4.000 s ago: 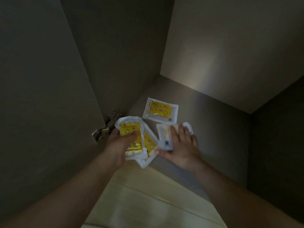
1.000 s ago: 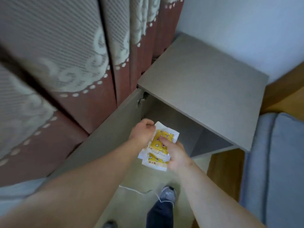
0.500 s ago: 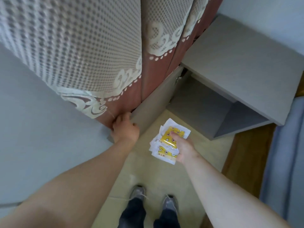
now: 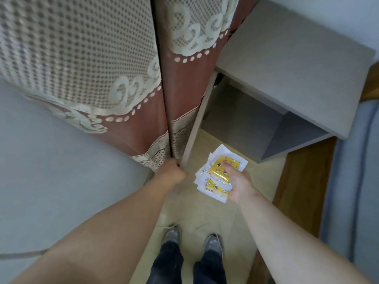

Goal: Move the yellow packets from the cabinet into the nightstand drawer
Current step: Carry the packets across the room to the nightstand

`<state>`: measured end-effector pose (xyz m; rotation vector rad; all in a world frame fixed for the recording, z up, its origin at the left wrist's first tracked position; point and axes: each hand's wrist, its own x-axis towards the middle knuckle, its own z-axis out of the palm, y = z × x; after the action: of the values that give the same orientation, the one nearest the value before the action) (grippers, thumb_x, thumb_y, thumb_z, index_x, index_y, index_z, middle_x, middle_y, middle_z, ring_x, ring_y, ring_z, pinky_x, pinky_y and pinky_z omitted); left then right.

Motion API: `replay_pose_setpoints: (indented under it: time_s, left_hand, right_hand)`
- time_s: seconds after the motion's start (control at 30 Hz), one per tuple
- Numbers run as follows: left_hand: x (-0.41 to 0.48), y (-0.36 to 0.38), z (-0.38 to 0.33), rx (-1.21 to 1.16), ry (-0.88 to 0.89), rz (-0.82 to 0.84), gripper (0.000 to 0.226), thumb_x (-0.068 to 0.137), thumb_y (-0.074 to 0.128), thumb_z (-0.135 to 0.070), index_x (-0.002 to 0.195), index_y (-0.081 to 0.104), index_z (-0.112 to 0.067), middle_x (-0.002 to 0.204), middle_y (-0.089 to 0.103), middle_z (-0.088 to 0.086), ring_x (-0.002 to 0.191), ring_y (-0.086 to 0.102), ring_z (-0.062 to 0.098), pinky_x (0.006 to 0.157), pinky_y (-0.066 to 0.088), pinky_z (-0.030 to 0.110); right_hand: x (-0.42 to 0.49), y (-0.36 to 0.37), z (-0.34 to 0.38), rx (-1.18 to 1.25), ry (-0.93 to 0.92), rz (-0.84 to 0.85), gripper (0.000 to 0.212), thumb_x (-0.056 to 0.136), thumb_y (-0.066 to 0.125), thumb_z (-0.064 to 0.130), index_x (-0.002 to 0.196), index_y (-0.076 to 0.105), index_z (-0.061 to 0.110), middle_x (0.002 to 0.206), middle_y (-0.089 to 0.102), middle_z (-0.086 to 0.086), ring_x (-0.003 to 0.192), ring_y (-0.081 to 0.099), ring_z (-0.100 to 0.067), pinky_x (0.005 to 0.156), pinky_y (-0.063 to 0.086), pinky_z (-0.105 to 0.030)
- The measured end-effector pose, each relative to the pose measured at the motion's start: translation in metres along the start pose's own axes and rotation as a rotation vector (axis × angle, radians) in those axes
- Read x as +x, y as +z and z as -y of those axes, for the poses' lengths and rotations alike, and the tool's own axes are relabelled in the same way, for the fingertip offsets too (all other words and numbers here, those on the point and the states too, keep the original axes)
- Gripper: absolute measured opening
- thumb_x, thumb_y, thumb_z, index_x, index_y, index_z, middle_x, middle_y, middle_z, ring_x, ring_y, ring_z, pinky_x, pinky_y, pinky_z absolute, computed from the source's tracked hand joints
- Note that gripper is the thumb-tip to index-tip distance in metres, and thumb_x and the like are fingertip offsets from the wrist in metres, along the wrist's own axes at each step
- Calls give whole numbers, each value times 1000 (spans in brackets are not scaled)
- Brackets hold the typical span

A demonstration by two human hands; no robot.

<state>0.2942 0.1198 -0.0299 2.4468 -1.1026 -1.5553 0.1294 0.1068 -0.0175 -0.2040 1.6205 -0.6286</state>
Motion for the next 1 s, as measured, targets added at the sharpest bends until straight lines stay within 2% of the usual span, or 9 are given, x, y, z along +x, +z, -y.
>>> replay_pose_setpoints:
  time_s: [0.17, 0.3, 0.47, 0.53, 0.6, 0.7, 0.8, 0.87, 1.0]
  left_hand:
    - [-12, 61, -45, -295, -39, 241, 33, 71, 66, -16, 101, 57, -6, 101, 67, 15, 81, 66, 30, 75, 58, 42]
    - [-15, 104, -88, -371, -64, 283, 5, 83, 56, -6, 82, 52, -9, 89, 60, 14, 74, 56, 27, 77, 55, 37]
    - [-23, 153, -156, -505, -42, 287, 17, 93, 40, -2, 101, 53, -9, 88, 59, 10, 82, 59, 26, 78, 54, 38]
    - [-30, 166, -185, -580, -19, 311, 15, 96, 41, -3, 94, 53, -11, 79, 52, 4, 74, 55, 21, 75, 50, 36]
    - [-38, 173, -210, -670, -10, 345, 17, 98, 42, -6, 99, 56, -15, 87, 53, 1, 81, 55, 19, 81, 44, 36]
    - [-45, 186, -241, -624, 53, 387, 34, 100, 44, -17, 133, 47, -21, 110, 51, -1, 100, 51, 16, 88, 40, 34]
    - [-62, 192, -267, -475, 132, 439, 14, 99, 45, -28, 103, 56, -20, 93, 53, -2, 88, 54, 19, 81, 43, 31]
    - [-75, 198, -283, -386, 185, 459, 23, 97, 47, -31, 80, 55, -19, 82, 55, -2, 79, 56, 20, 78, 44, 30]
    - [-106, 210, -308, -277, 321, 495, 22, 90, 59, -34, 97, 63, -14, 99, 67, 6, 87, 64, 24, 82, 52, 34]
  right_hand:
    - [3, -50, 15, 112, -33, -61, 30, 86, 68, 18, 114, 62, 9, 104, 69, -14, 76, 67, -28, 61, 54, -37]
    - [9, -106, 30, 201, -50, -127, 18, 87, 67, 20, 103, 63, 13, 100, 69, -11, 80, 67, -28, 66, 55, -39]
    - [20, -168, 45, 316, -76, -196, 28, 85, 68, 19, 112, 60, 14, 100, 68, -8, 82, 66, -26, 69, 54, -42]
    - [25, -186, 53, 351, -91, -208, 27, 86, 68, 18, 112, 60, 15, 102, 68, -8, 82, 66, -26, 73, 55, -45]
    - [30, -199, 61, 389, -108, -209, 26, 86, 68, 18, 111, 62, 15, 101, 69, -8, 82, 68, -27, 76, 55, -49]
    - [37, -219, 75, 450, -153, -211, 22, 87, 66, 16, 108, 63, 15, 96, 69, -8, 77, 68, -25, 71, 56, -46]
    - [33, -237, 89, 502, -203, -204, 19, 88, 64, 13, 107, 62, 15, 91, 67, -6, 76, 67, -24, 69, 57, -44]
    - [24, -250, 97, 516, -226, -210, 13, 89, 63, 14, 102, 62, 15, 89, 67, -5, 75, 67, -24, 70, 57, -45]
    - [-3, -275, 112, 585, -304, -230, 5, 90, 61, 11, 93, 64, 13, 88, 67, -10, 78, 66, -30, 83, 51, -58]
